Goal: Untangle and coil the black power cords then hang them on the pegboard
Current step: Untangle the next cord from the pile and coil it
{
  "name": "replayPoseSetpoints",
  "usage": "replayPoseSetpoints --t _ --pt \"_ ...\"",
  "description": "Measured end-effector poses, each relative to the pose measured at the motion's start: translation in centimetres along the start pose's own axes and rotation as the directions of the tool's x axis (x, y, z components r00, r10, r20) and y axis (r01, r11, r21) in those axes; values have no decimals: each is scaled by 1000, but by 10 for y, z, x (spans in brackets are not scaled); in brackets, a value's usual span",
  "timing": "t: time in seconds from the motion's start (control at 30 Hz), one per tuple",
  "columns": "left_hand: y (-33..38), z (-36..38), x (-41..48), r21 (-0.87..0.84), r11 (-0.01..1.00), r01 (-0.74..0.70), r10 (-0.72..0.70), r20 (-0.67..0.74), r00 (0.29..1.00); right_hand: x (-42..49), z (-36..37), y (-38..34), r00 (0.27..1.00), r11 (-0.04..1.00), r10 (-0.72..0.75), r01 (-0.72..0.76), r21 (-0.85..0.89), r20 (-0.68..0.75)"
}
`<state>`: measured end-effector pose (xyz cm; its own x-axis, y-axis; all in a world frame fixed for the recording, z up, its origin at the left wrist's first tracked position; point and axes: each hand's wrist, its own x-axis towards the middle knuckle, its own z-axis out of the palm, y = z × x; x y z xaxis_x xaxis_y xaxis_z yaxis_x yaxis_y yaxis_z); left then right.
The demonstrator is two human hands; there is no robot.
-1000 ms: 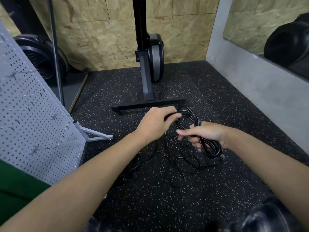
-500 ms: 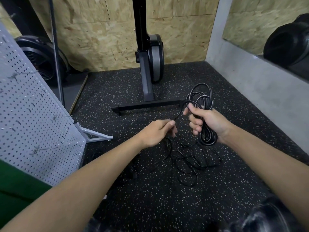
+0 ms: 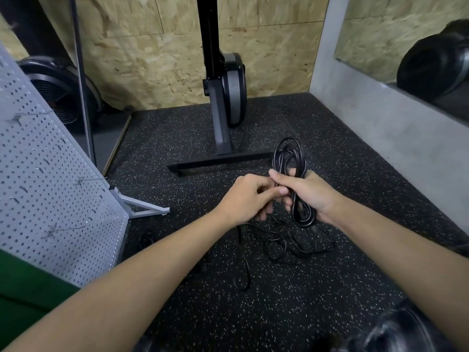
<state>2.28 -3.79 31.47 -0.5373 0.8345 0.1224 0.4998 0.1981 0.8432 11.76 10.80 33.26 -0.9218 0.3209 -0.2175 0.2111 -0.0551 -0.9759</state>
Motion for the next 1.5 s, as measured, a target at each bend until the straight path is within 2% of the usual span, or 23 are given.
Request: replayPoseSetpoints --t 0.1,0.2,0.33,0.47,0.6,0.77,0.9,1.0,1.2,1.3,1.5 --pt "-3 4 0 -44 997 69 -62 126 990 6 -4 1 996 1000 -13 15 26 -88" --pt "-14 8 -3 49 995 82 -92 259 962 10 -11 -2 987 992 -10 29 120 -160" --pt "-24 14 -7 140 986 85 -129 342 931 10 -16 -4 983 977 -56 90 193 -176" --pt "-20 16 -8 214 976 45 -120 351 929 8 -17 -4 983 980 -71 100 169 -170" --pt "-14 17 -10 209 978 12 -77 306 949 7 -14 1 992 999 -1 7 52 -124" --pt "-15 14 -9 134 990 43 -80 283 956 9 -10 -3 989 997 -3 15 79 -150" --pt "-20 16 -9 49 995 82 -93 298 950 9 -8 -3 991 972 -15 45 230 -133" --pt "-18 21 -9 102 994 43 -69 277 958 8 -8 -2 994 953 -35 65 297 -106" --pt "4 22 -9 207 978 -21 -45 310 950 7 -10 -4 981 964 -68 112 241 -183" --pt "9 21 -11 245 969 -20 -54 290 956 7 -12 -4 976 966 -63 112 231 -210" --pt "9 21 -16 269 958 -96 28 247 969 6 -12 -2 964 973 -106 152 177 -245"
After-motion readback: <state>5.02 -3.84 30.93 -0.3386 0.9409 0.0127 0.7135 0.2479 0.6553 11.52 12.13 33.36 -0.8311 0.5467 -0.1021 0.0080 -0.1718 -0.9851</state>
